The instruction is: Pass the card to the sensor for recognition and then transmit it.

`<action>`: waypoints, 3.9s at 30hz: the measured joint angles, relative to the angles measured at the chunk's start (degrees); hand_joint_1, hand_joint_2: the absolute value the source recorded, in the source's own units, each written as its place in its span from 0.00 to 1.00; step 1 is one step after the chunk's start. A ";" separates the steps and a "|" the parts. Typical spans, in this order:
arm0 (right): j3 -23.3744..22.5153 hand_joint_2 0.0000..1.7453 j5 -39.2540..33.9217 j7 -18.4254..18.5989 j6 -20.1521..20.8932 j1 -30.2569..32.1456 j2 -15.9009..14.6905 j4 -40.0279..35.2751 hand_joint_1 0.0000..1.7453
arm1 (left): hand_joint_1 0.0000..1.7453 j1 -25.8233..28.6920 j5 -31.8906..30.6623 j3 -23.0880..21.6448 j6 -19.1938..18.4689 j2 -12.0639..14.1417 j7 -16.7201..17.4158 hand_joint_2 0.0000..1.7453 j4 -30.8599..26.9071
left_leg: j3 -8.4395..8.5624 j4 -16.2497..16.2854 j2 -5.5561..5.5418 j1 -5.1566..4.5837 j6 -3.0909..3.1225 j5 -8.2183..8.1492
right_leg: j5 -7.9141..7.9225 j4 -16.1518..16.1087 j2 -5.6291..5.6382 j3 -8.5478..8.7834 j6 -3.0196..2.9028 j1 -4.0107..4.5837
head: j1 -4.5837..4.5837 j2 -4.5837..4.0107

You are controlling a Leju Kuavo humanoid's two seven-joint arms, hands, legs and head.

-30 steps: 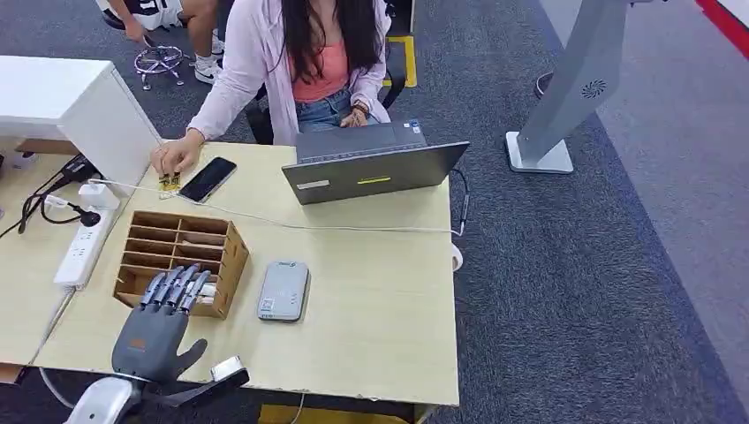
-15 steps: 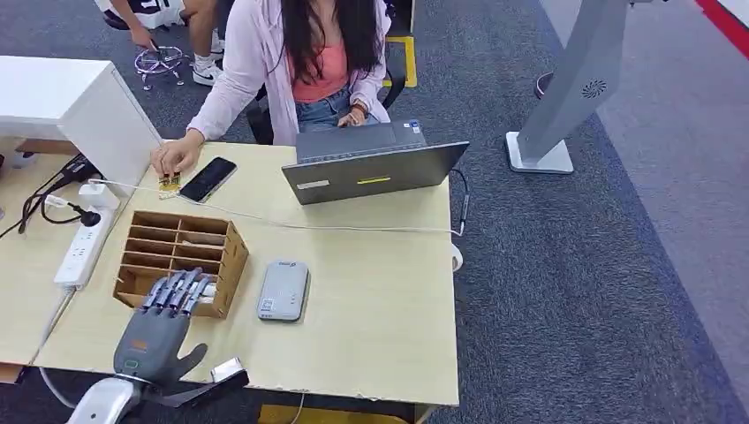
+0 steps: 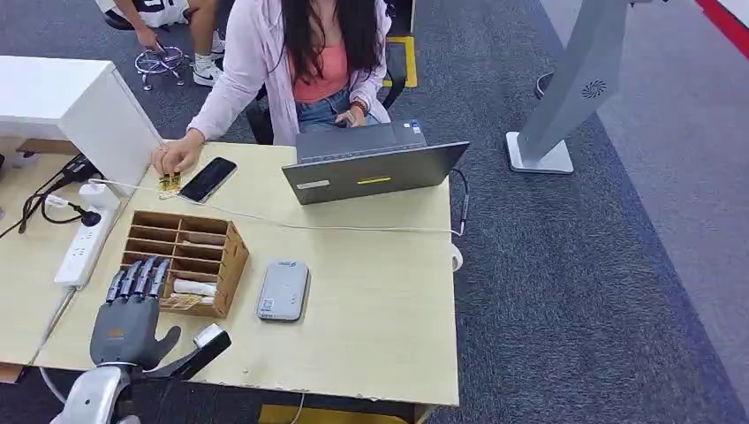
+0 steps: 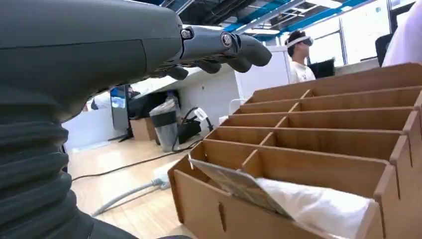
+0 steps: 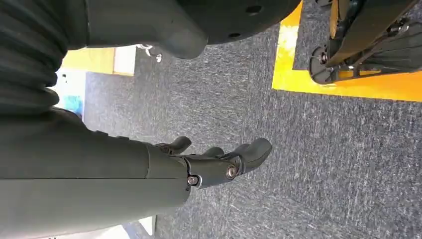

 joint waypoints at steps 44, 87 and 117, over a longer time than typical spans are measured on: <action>0.48 1.00 0.68 0.31 0.04 0.01 0.00 -0.04 0.00 | 1.00 -2.39 -1.16 3.09 4.29 -2.96 -2.48 1.00 5.21 | -0.01 0.00 0.00 0.00 0.00 0.00 | 0.00 0.00 -0.01 0.00 0.00 0.00 | 0.00 0.00; 2.51 1.00 1.99 -0.98 0.50 -0.19 0.00 -0.11 0.00 | 1.00 -24.48 4.18 5.60 7.23 -0.62 -9.32 1.00 5.51 | -0.01 0.02 -0.11 0.00 0.03 0.16 | 0.11 0.02 -0.12 0.03 0.00 0.00 | 0.02 0.00; 2.95 1.00 3.06 -1.36 0.96 -0.26 0.00 -0.11 0.00 | 1.00 -32.61 5.12 4.99 7.49 -0.40 -8.73 1.00 6.29 | -0.02 0.03 -0.10 0.01 0.03 0.16 | 0.11 0.02 -0.10 -0.03 -0.01 0.01 | 0.04 0.00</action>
